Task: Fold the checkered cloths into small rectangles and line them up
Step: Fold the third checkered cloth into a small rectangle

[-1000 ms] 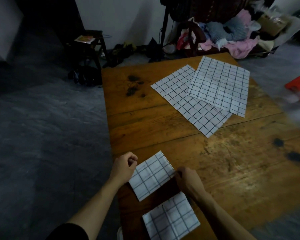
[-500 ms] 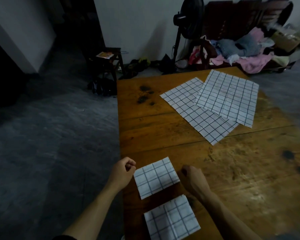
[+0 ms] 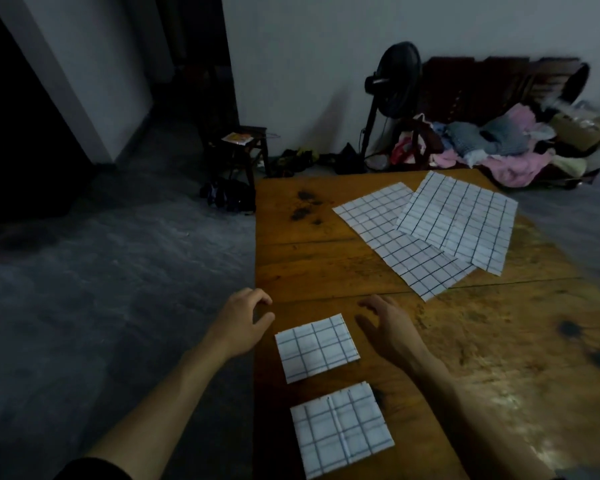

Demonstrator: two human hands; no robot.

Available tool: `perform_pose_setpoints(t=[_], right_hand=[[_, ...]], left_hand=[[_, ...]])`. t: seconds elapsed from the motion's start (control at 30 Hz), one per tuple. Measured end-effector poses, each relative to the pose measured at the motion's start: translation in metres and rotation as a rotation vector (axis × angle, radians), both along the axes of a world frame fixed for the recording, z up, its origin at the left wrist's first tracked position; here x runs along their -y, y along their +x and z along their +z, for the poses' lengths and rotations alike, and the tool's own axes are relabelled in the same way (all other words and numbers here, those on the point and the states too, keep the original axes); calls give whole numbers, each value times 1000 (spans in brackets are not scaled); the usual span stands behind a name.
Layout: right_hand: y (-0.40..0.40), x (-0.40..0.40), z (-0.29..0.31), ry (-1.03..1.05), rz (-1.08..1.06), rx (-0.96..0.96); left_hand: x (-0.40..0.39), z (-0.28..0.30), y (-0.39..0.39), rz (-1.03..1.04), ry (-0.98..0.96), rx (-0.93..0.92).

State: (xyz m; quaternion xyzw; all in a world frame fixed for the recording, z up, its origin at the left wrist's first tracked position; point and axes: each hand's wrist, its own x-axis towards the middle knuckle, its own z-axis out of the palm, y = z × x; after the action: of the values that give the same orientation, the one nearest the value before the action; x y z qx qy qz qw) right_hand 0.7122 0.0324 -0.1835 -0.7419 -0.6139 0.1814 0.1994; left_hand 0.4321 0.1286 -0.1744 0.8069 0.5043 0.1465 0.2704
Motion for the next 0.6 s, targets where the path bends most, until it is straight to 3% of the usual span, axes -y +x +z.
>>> perform_pose_setpoints(t=[0.37,0.6], right_hand=[[-17,93,68,-38,-157,210],[-19,169,64,-66,-228,207]], left_hand=[[40,20,0,-280,96,112],[85,19,36,-387,30,205]])
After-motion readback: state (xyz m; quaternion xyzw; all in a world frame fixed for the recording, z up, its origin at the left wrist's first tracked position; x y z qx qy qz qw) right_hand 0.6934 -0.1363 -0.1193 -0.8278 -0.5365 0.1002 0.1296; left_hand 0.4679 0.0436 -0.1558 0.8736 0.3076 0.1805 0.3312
